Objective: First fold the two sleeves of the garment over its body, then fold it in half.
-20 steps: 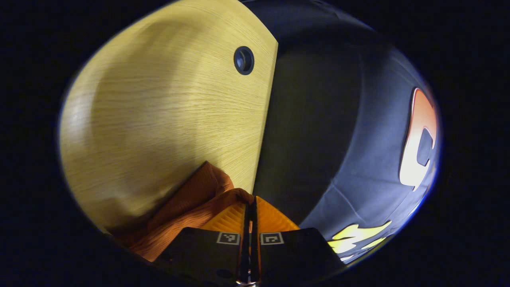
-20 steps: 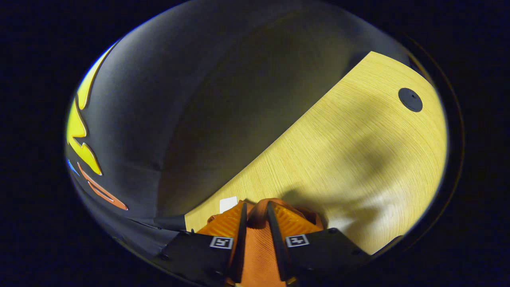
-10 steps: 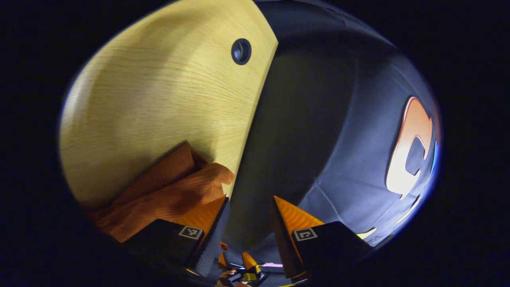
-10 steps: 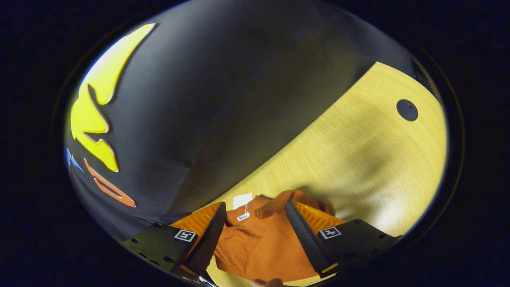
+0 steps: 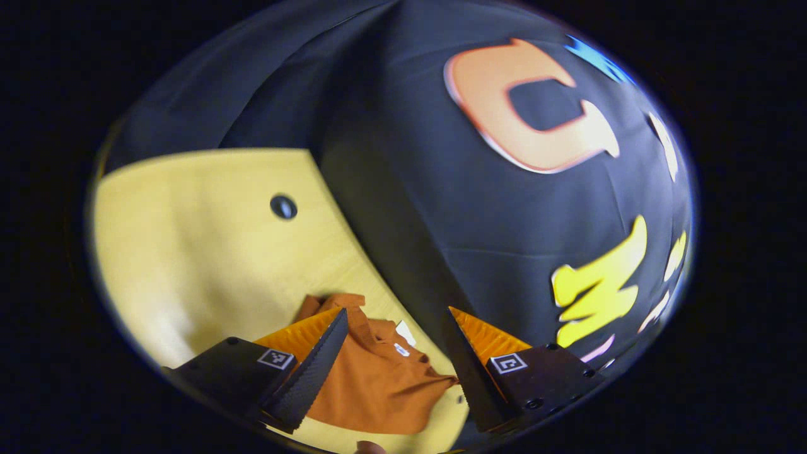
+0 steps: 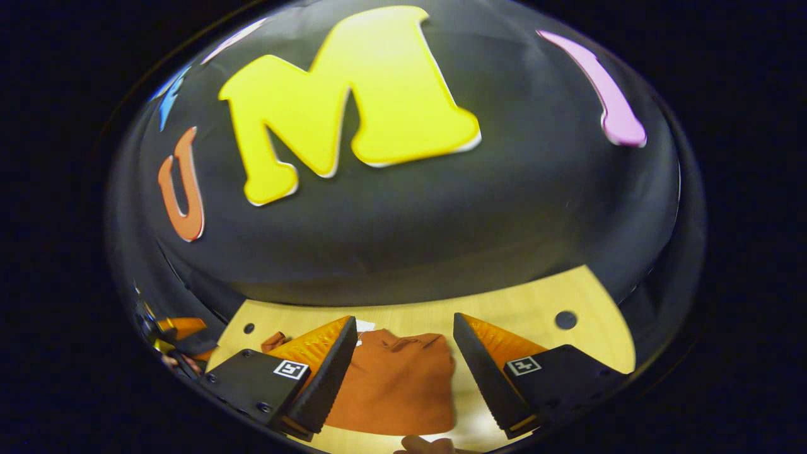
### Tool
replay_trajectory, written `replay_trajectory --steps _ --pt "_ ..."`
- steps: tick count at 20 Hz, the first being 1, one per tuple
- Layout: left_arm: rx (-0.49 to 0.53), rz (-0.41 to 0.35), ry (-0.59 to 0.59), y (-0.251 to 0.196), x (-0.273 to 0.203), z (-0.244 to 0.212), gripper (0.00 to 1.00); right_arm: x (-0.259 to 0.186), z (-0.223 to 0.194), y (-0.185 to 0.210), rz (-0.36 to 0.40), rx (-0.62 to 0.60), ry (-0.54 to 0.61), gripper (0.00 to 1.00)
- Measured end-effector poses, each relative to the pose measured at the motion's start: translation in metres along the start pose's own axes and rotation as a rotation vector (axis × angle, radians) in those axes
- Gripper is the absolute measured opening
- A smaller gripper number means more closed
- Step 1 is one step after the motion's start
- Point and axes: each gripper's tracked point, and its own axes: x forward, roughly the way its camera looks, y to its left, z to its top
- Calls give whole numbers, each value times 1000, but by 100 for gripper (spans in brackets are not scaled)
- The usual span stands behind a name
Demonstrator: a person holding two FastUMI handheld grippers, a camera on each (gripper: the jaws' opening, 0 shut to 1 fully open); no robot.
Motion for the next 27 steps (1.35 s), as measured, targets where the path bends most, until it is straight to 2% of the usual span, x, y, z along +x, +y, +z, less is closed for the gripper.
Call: replay_trajectory --steps 1,4,5,6,8,9,13,15,16,17,19,22,25,26,27 --pt "111 3 -46 -10 -22 12 97 -18 4 6 -13 -36 -30 94" --pt "450 32 -251 -42 -95 55 98 -81 20 2 -103 -119 -148 98" --pt "527 38 -320 -73 -102 55 98 -101 22 5 -115 -141 -187 98" --pt "581 30 -366 -81 -112 47 98 -120 24 8 -127 -162 -227 98" --pt "648 17 -355 -92 -139 39 100 -154 26 14 -143 -198 -299 97" --pt "670 28 -357 -92 -146 30 98 -169 23 16 -151 -210 -321 96" --pt "750 82 -353 -86 -179 1 98 -214 13 9 -214 -211 -406 94" --pt "793 57 -361 -96 -193 -16 98 -227 -9 2 -241 -209 -378 94" --pt "824 46 -354 -98 -200 -26 87 -231 -20 6 -222 -205 -359 94" --pt "848 38 -352 -100 -207 -33 98 -233 -30 8 -209 -205 -339 95" --pt "863 26 -336 -102 -219 -51 98 -240 -46 11 -207 -206 -322 95" --pt "846 19 -289 -99 -226 -76 98 -252 -62 28 -166 -207 -315 94" --pt "881 25 -285 -100 -229 -78 98 -256 -67 46 -121 -232 -313 94" --pt "876 19 -295 -104 -231 -76 88 -256 -66 53 -104 -242 -314 94" --pt "867 11 -298 -107 -231 -76 88 -255 -64 55 -98 -250 -316 94"
